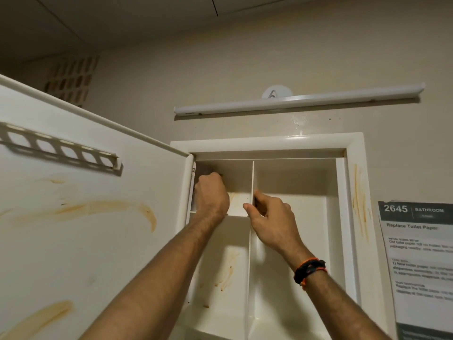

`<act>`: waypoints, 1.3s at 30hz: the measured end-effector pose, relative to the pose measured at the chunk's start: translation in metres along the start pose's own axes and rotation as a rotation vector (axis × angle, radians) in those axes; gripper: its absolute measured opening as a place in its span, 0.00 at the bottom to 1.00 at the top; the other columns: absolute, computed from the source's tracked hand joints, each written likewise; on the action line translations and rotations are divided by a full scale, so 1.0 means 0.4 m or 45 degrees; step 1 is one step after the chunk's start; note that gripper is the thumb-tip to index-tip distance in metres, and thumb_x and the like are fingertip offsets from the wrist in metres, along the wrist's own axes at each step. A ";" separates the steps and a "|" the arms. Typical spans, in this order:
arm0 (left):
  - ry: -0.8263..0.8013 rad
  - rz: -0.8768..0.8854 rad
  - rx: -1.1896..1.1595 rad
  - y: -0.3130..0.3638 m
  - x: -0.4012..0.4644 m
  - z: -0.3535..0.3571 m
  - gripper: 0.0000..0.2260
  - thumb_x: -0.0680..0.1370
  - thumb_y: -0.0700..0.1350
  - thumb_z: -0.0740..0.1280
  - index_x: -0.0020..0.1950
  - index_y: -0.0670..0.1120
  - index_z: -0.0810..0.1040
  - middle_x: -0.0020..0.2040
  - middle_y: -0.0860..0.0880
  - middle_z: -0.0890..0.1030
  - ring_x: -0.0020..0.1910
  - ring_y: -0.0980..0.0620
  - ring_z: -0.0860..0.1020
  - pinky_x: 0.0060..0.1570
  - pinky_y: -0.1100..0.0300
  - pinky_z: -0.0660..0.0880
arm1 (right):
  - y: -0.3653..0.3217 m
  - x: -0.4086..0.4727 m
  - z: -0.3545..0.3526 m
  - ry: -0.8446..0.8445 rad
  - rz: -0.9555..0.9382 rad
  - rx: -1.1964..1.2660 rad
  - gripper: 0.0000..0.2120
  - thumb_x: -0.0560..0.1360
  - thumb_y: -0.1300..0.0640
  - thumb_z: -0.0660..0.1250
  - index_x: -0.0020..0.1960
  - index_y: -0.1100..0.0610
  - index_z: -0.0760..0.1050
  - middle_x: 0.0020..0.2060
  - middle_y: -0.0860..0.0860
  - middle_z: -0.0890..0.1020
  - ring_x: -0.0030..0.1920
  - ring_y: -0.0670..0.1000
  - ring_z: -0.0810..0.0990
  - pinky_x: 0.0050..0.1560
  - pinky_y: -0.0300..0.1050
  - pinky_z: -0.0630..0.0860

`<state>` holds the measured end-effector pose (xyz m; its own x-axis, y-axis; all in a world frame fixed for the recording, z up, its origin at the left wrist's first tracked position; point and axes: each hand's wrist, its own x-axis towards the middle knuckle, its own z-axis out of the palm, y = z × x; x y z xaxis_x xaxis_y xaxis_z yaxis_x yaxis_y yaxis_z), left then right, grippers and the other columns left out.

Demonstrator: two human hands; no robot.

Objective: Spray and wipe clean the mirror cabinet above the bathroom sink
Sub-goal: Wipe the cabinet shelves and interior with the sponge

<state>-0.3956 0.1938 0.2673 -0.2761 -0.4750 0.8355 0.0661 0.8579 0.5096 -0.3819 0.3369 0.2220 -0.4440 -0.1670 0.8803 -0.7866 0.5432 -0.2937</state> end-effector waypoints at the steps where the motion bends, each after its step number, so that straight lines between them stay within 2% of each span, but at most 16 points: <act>1: -0.010 0.004 -0.005 0.000 -0.001 0.008 0.05 0.75 0.37 0.73 0.50 0.40 0.82 0.42 0.45 0.81 0.32 0.55 0.69 0.36 0.63 0.71 | 0.002 0.000 0.002 0.006 -0.004 -0.005 0.10 0.79 0.47 0.64 0.45 0.53 0.75 0.39 0.46 0.83 0.43 0.50 0.80 0.44 0.43 0.75; 5: -0.035 0.013 -0.053 -0.002 -0.005 0.007 0.06 0.75 0.39 0.73 0.50 0.40 0.81 0.42 0.46 0.79 0.38 0.53 0.72 0.39 0.62 0.71 | 0.001 -0.002 0.007 0.040 -0.026 -0.057 0.13 0.79 0.48 0.63 0.39 0.52 0.67 0.34 0.47 0.80 0.39 0.51 0.78 0.38 0.42 0.69; 8: -0.100 0.184 -0.041 0.019 -0.025 0.007 0.03 0.76 0.38 0.70 0.48 0.41 0.82 0.38 0.49 0.76 0.37 0.52 0.74 0.40 0.62 0.74 | 0.004 -0.005 0.011 0.058 -0.040 -0.073 0.14 0.79 0.48 0.63 0.38 0.52 0.66 0.30 0.45 0.75 0.34 0.49 0.74 0.36 0.43 0.66; 10: -0.203 0.329 -0.041 0.035 -0.036 0.006 0.04 0.75 0.38 0.69 0.48 0.42 0.83 0.39 0.48 0.80 0.38 0.50 0.78 0.42 0.57 0.80 | 0.006 -0.007 0.011 0.059 -0.059 -0.072 0.11 0.79 0.49 0.62 0.41 0.52 0.69 0.31 0.45 0.76 0.34 0.48 0.73 0.35 0.42 0.65; 13: -0.327 0.439 -0.006 0.035 -0.033 -0.014 0.08 0.75 0.40 0.71 0.53 0.46 0.84 0.47 0.46 0.84 0.45 0.47 0.82 0.50 0.54 0.81 | 0.005 -0.007 0.006 0.032 -0.075 -0.054 0.08 0.79 0.48 0.62 0.49 0.52 0.75 0.36 0.46 0.81 0.39 0.50 0.78 0.40 0.43 0.71; 16: -0.428 0.598 0.168 0.015 -0.011 -0.047 0.12 0.76 0.45 0.72 0.60 0.48 0.83 0.53 0.45 0.83 0.51 0.45 0.82 0.54 0.54 0.79 | 0.005 -0.006 0.002 0.035 -0.074 -0.049 0.10 0.79 0.48 0.62 0.53 0.51 0.77 0.38 0.47 0.82 0.41 0.51 0.79 0.42 0.44 0.73; 20: -0.549 0.731 0.452 -0.004 0.012 -0.087 0.11 0.79 0.48 0.68 0.57 0.45 0.82 0.50 0.44 0.81 0.42 0.49 0.76 0.45 0.58 0.74 | 0.006 -0.005 0.003 0.036 -0.063 -0.056 0.10 0.79 0.48 0.62 0.49 0.54 0.76 0.38 0.49 0.82 0.42 0.54 0.79 0.44 0.46 0.75; 22: -0.560 0.759 0.554 -0.012 0.013 -0.097 0.11 0.79 0.47 0.68 0.59 0.43 0.79 0.51 0.44 0.79 0.44 0.49 0.76 0.48 0.58 0.74 | 0.004 -0.006 0.005 0.036 -0.054 -0.047 0.11 0.80 0.48 0.62 0.45 0.54 0.73 0.37 0.49 0.82 0.41 0.53 0.79 0.42 0.44 0.72; 24: -0.529 0.742 0.629 -0.021 0.011 -0.100 0.11 0.78 0.45 0.69 0.58 0.42 0.79 0.52 0.43 0.79 0.49 0.47 0.80 0.52 0.56 0.75 | 0.003 -0.007 0.005 0.029 -0.048 -0.040 0.11 0.80 0.48 0.62 0.44 0.54 0.72 0.38 0.48 0.82 0.41 0.52 0.79 0.43 0.43 0.72; 26: -0.495 0.650 0.635 -0.027 0.009 -0.099 0.08 0.77 0.42 0.69 0.55 0.40 0.80 0.51 0.43 0.81 0.48 0.47 0.80 0.51 0.56 0.76 | 0.001 -0.009 0.004 0.019 -0.048 -0.042 0.10 0.80 0.48 0.62 0.45 0.54 0.73 0.39 0.48 0.82 0.43 0.52 0.80 0.45 0.44 0.75; 30: -0.508 0.452 0.527 -0.028 0.008 -0.093 0.07 0.76 0.39 0.68 0.52 0.40 0.79 0.48 0.43 0.79 0.44 0.48 0.76 0.49 0.56 0.76 | -0.001 -0.009 0.005 0.021 -0.053 -0.068 0.11 0.80 0.49 0.62 0.42 0.54 0.69 0.32 0.46 0.77 0.37 0.50 0.75 0.36 0.41 0.68; 35: -0.574 0.353 0.416 -0.010 0.008 -0.091 0.06 0.74 0.40 0.71 0.49 0.43 0.76 0.42 0.47 0.74 0.45 0.48 0.76 0.48 0.57 0.76 | -0.003 -0.004 0.000 0.000 -0.041 -0.053 0.11 0.80 0.49 0.62 0.42 0.54 0.69 0.34 0.48 0.79 0.39 0.52 0.77 0.41 0.42 0.70; 39: -0.628 0.391 0.368 -0.003 0.009 -0.082 0.10 0.75 0.42 0.71 0.54 0.41 0.81 0.50 0.44 0.80 0.48 0.46 0.80 0.52 0.52 0.79 | -0.003 -0.002 -0.002 0.004 -0.033 -0.043 0.12 0.80 0.49 0.63 0.40 0.53 0.68 0.33 0.48 0.77 0.38 0.52 0.76 0.41 0.44 0.72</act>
<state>-0.3653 0.1845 0.2765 -0.6981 -0.1129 0.7071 -0.0299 0.9912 0.1288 -0.3802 0.3369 0.2219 -0.4223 -0.1792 0.8886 -0.7828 0.5663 -0.2579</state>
